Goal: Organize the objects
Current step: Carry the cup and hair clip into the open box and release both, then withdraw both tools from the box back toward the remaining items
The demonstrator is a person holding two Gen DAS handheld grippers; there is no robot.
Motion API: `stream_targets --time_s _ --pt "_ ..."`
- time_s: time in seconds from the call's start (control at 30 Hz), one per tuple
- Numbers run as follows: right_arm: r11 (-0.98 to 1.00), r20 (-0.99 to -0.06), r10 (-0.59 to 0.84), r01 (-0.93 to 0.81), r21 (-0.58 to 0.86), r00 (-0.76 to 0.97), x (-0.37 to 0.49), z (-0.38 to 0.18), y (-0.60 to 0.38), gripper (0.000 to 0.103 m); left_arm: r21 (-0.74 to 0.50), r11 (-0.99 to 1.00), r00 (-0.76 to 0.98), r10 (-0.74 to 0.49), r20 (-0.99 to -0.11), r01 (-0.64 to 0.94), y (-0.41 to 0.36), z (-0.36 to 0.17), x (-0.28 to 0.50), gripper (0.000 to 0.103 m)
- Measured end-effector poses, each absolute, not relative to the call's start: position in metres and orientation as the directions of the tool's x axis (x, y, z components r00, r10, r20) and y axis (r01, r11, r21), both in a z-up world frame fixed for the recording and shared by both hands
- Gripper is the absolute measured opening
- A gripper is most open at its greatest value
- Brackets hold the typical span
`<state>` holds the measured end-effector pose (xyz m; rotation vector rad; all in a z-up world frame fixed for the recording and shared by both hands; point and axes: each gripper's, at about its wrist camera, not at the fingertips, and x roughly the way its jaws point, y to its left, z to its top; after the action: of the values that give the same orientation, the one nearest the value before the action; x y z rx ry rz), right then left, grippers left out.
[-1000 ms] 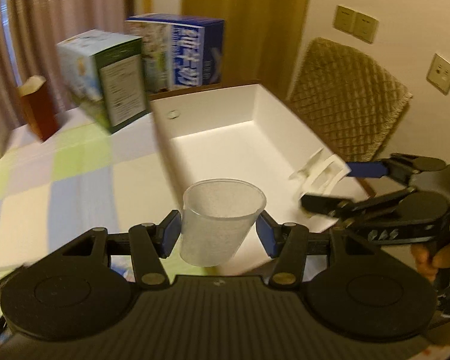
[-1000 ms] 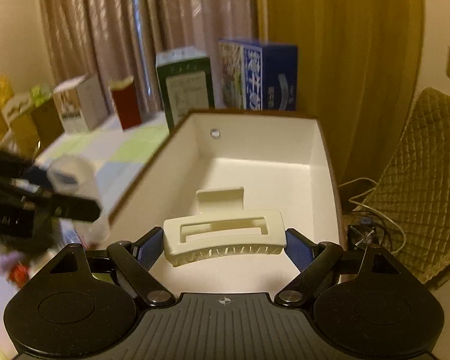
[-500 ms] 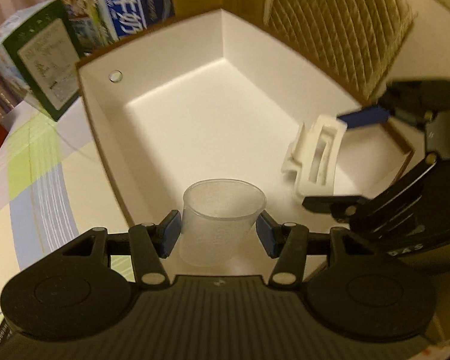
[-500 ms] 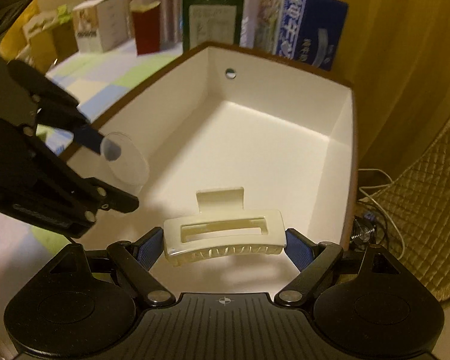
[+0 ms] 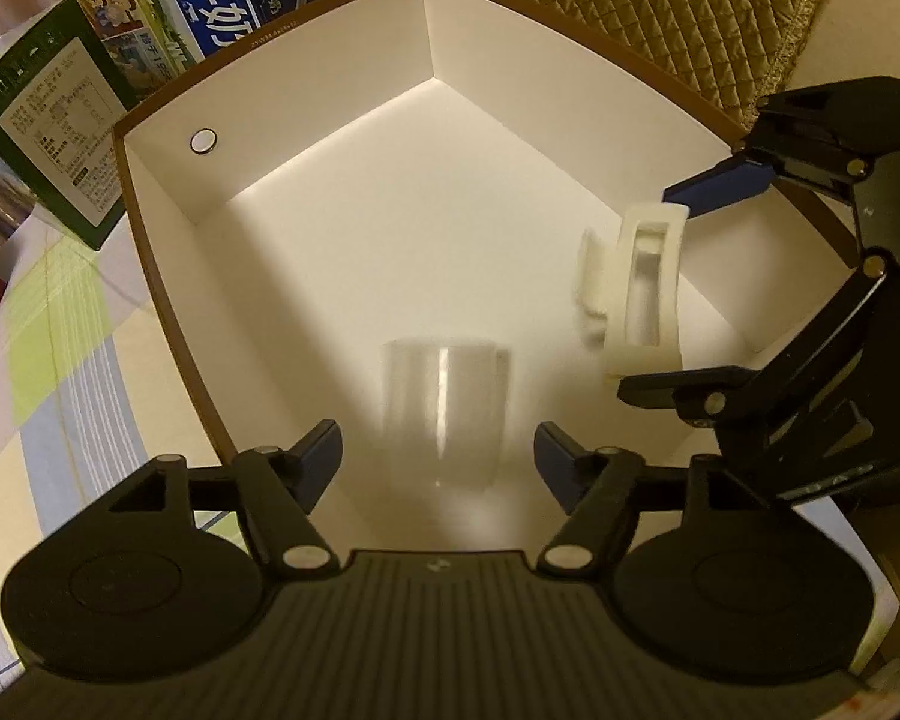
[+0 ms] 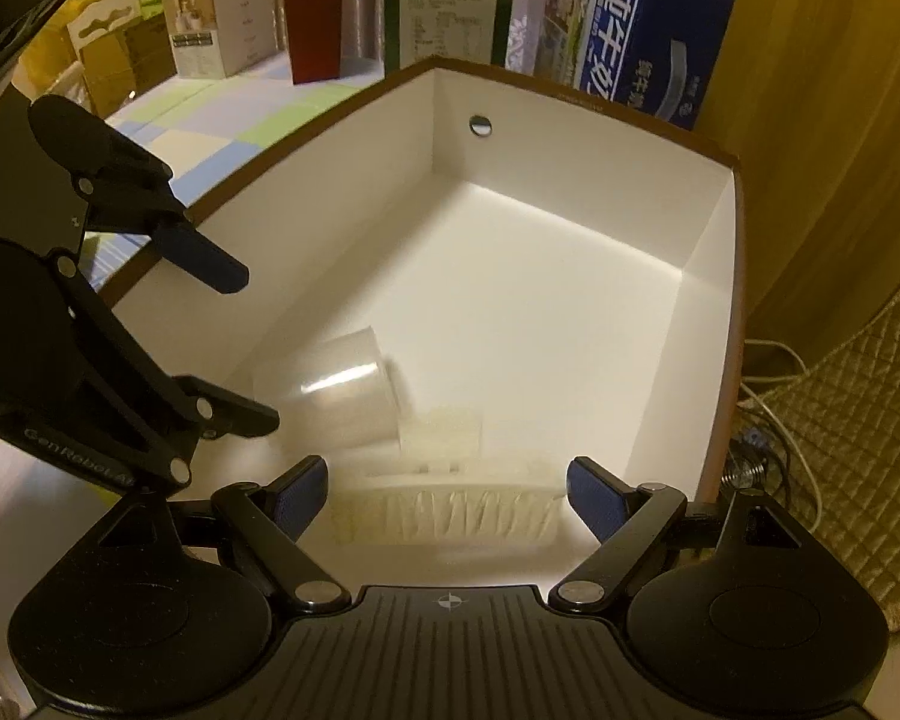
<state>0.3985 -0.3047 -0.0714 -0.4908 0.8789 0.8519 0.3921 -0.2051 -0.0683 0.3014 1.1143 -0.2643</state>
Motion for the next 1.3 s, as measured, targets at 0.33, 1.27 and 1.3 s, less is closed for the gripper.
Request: stream_targets --time_s 0.33,1.27,1.3 --pt "0.590 -0.807 0.462 -0.807 -0.030 0.368 0.394 -0.065 -0.308 0.091 0.110 0.934 0.445 -0.057 -0.894 0.340 -0.203 -0.060 0.382 0.072" --pt "0.791 -0.691 0.510 -0.595 0.143 0.512 0.305 -0.003 -0.328 0.094 -0.060 0.971 0.600 -0.192 -0.776 0.233 -0.138 0.011 0.283 0.075" --pt "0.794 -0.689 0.510 -0.590 0.147 0.515 0.298 -0.001 -0.325 0.094 -0.064 0.972 0.604 -0.192 -0.773 0.227 -0.132 0.013 0.277 0.076"
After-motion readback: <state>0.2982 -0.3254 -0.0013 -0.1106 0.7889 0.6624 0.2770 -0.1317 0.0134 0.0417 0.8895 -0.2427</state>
